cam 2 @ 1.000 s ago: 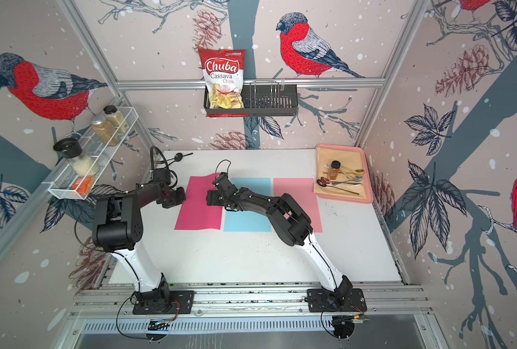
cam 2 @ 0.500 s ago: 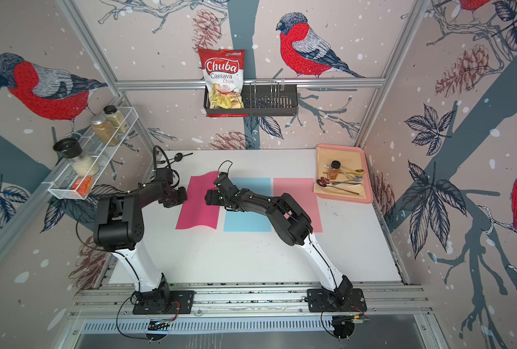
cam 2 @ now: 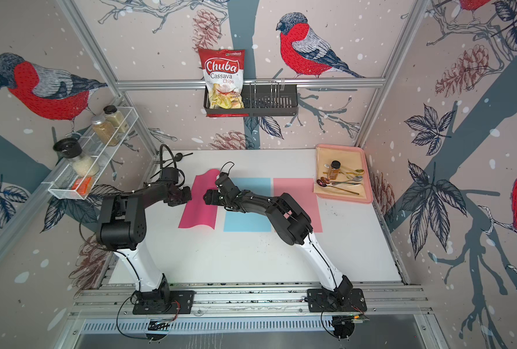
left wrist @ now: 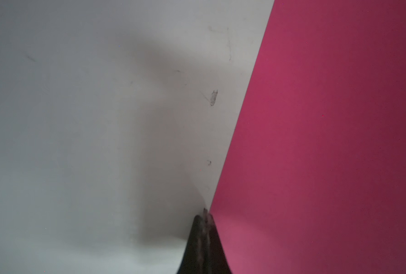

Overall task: Fold the rectangular paper in half along the long edge
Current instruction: Pick up the paper from the center of the board.

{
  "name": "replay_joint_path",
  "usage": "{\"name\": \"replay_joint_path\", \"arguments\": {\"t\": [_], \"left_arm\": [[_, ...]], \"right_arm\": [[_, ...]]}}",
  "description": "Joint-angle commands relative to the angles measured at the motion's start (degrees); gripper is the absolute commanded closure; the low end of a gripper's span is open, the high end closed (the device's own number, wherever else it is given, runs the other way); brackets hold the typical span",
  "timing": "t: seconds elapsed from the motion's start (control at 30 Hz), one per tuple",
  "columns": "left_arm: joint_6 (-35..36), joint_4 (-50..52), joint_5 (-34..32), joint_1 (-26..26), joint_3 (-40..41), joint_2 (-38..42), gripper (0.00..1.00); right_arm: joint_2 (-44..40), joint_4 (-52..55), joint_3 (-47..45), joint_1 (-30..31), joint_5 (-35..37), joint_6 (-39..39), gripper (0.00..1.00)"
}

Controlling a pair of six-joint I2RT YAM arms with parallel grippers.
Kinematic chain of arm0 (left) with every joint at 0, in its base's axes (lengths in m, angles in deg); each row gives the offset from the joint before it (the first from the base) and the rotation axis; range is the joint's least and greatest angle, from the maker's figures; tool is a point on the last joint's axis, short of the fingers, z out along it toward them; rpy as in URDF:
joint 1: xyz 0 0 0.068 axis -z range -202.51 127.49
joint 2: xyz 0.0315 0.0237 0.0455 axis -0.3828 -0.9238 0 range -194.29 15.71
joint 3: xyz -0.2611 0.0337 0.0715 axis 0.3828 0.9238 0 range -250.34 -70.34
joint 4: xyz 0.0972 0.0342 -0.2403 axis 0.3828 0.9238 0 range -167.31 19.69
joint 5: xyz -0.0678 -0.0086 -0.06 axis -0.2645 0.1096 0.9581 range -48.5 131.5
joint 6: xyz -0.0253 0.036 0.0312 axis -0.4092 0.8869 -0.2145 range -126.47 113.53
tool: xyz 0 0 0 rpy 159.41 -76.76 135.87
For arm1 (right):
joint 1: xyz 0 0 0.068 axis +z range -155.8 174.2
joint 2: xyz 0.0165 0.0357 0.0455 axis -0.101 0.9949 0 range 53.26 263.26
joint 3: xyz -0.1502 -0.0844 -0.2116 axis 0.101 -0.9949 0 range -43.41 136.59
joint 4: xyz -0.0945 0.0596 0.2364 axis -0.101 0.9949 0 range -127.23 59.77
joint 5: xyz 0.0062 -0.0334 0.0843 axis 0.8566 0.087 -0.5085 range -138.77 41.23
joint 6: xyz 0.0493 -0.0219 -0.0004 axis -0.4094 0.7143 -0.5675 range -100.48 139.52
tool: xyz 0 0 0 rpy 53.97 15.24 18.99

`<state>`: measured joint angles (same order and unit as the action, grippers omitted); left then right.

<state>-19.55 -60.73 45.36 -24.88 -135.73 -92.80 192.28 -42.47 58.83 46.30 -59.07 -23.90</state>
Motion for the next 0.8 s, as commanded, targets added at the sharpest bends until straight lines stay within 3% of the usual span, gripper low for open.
{"name": "replay_joint_path", "arguments": {"t": [0.0, 0.77], "left_arm": [[0.8, 4.3, 1.4, 1.0, 0.6, -1.0, 1.00], [0.3, 3.4, 0.5, 7.5, 1.5, -2.2, 1.00]], "right_arm": [[1.2, 5.3, -0.2, -0.2, -1.4, -1.5, 0.17], [4.4, 4.9, 2.6, -0.4, -3.0, -1.8, 0.18]]}}
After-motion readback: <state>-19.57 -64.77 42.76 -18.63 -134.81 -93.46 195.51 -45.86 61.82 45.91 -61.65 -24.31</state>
